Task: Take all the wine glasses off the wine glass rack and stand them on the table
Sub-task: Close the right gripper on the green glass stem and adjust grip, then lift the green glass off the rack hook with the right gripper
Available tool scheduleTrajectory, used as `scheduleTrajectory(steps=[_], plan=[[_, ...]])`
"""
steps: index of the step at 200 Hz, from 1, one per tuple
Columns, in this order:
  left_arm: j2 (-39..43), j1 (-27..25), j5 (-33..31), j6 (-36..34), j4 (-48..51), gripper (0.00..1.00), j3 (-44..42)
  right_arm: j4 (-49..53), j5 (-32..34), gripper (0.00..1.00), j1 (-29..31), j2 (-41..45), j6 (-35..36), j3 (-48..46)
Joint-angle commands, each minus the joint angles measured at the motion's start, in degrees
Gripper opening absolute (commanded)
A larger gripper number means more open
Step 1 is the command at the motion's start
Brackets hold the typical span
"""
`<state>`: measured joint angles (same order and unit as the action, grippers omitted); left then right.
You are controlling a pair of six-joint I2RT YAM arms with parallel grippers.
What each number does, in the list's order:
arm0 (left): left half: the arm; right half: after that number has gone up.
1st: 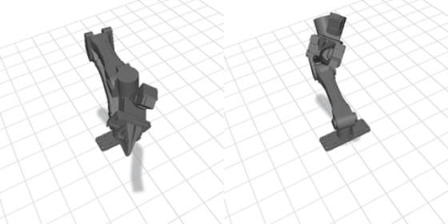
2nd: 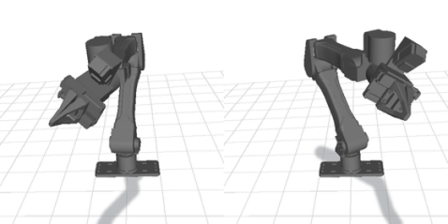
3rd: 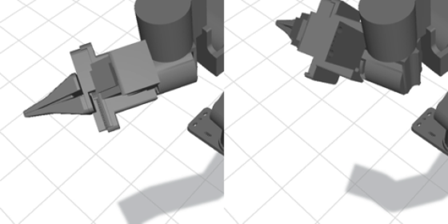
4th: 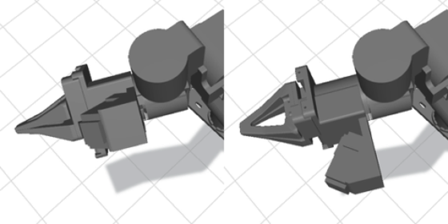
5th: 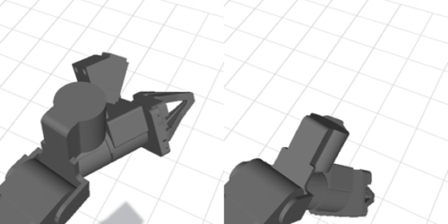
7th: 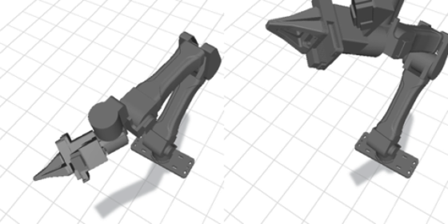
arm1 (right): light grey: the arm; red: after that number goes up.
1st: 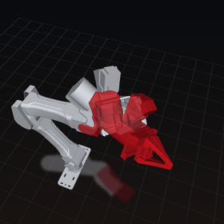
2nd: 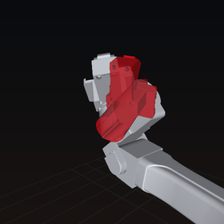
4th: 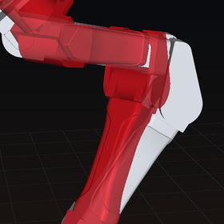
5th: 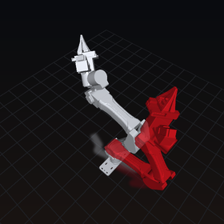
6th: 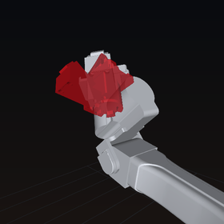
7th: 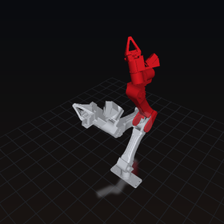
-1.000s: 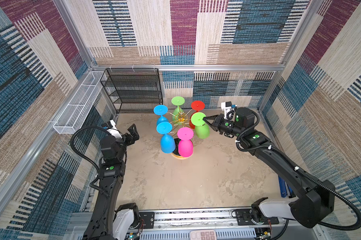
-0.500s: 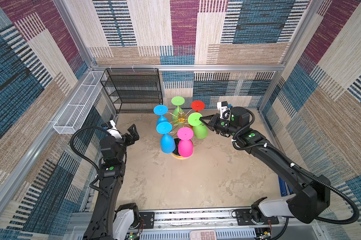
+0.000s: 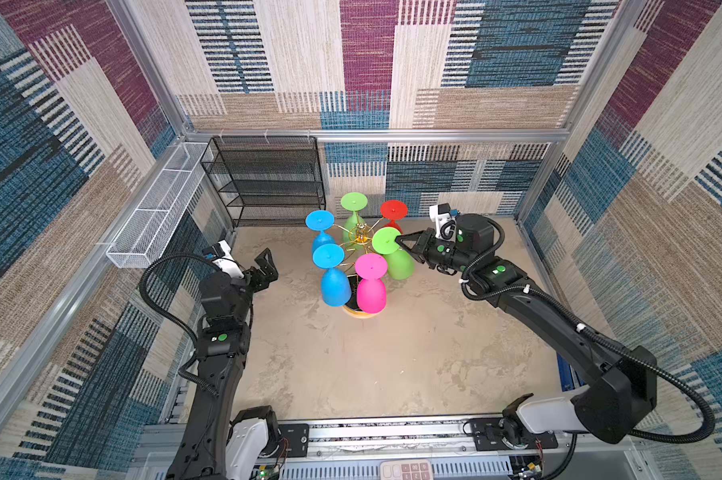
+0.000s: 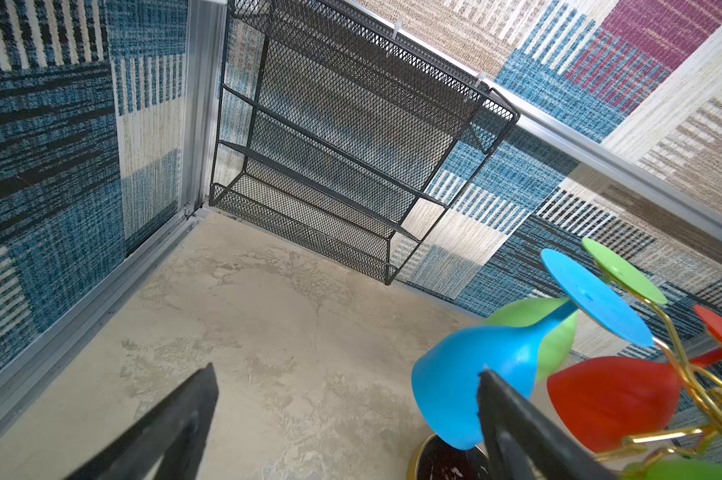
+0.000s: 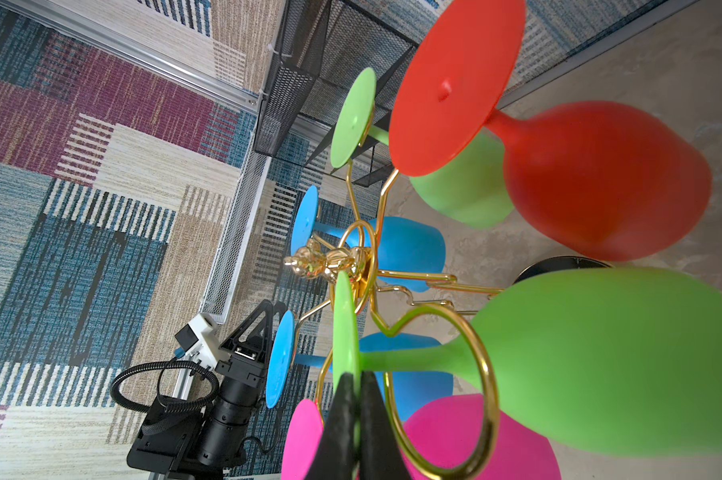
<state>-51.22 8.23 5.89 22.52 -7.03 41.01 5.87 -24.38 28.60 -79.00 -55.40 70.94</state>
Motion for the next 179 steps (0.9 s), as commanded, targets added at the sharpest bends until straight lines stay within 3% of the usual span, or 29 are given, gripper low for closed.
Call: scheduleTrajectory(steps=[1,100,152,179], plan=[[0.2,0.1,-0.7,0.1,-0.4,0.99,-0.1,-1.7,0.1,0.00,0.2,1.5,0.1,-1.0],[0.3,0.1,-0.9,0.0,-0.3,0.99,-0.1,-2.1,4.4,0.00,0.1,9.5,-2.5,-8.4],[1.4,0.2,-4.0,-1.0,2.4,0.99,1.5,-0.6,12.7,0.00,-0.5,19.2,-3.8,-14.6],[2.0,0.1,2.1,-1.4,3.5,0.91,4.6,2.4,16.1,0.00,-4.0,24.6,-2.3,-16.6]])
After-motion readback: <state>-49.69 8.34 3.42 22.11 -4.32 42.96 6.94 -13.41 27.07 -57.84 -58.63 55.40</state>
